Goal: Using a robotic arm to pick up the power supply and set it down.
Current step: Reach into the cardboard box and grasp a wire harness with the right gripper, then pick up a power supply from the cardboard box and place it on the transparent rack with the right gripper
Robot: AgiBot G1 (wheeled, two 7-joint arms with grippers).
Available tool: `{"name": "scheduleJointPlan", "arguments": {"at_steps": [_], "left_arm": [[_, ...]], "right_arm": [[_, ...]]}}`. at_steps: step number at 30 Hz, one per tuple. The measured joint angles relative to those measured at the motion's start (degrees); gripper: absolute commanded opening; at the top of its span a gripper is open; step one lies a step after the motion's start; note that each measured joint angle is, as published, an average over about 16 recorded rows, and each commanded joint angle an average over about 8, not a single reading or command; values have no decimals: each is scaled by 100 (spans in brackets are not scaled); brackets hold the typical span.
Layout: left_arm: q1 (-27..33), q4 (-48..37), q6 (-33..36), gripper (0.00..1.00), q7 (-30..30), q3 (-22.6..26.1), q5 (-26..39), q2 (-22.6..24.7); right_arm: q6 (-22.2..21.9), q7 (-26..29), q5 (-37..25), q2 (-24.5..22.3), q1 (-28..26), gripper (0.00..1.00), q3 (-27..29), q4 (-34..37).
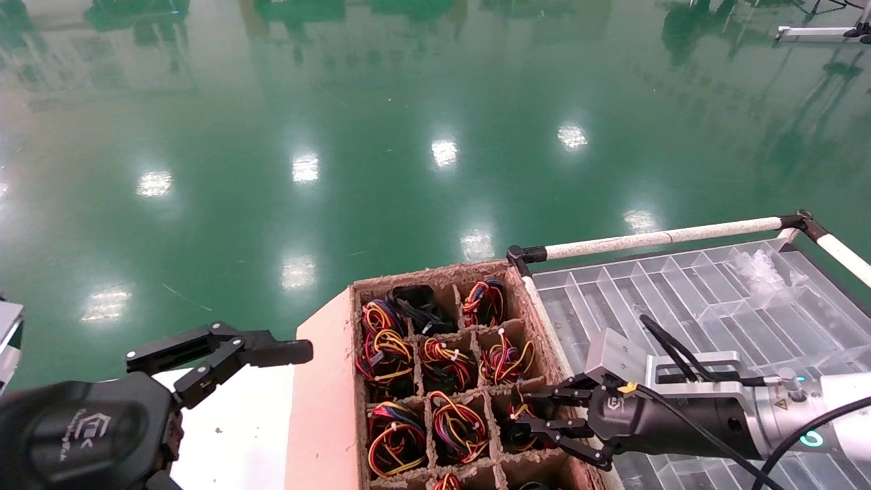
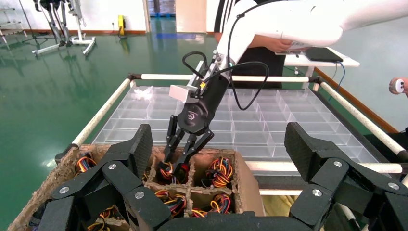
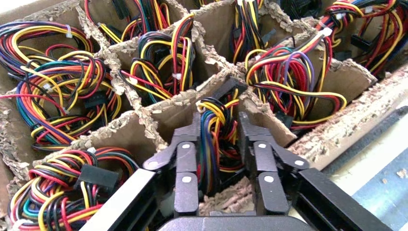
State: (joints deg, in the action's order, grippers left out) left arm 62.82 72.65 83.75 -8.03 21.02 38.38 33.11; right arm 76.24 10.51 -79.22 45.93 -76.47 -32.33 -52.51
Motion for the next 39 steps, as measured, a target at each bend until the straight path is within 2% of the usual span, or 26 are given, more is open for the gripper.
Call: {"name": "scheduleJointPlan", "arguments": {"at_steps": [12, 22, 31, 39], "left_arm": [[0, 0, 0, 100, 0, 1, 0, 0], [0, 0, 0, 100, 1, 1, -1, 0], [0, 0, -1, 100, 1, 2, -1, -1], [1, 0, -1, 100, 1, 2, -2, -1]], "right_arm": [[-75, 208, 131, -189, 111, 0, 105, -359], [-251, 350, 617, -426, 101, 0, 480, -862], [-383, 325, 1057, -486, -332, 0, 882, -1227], [-434, -9, 1193, -321, -913, 0, 1097, -1030]]}}
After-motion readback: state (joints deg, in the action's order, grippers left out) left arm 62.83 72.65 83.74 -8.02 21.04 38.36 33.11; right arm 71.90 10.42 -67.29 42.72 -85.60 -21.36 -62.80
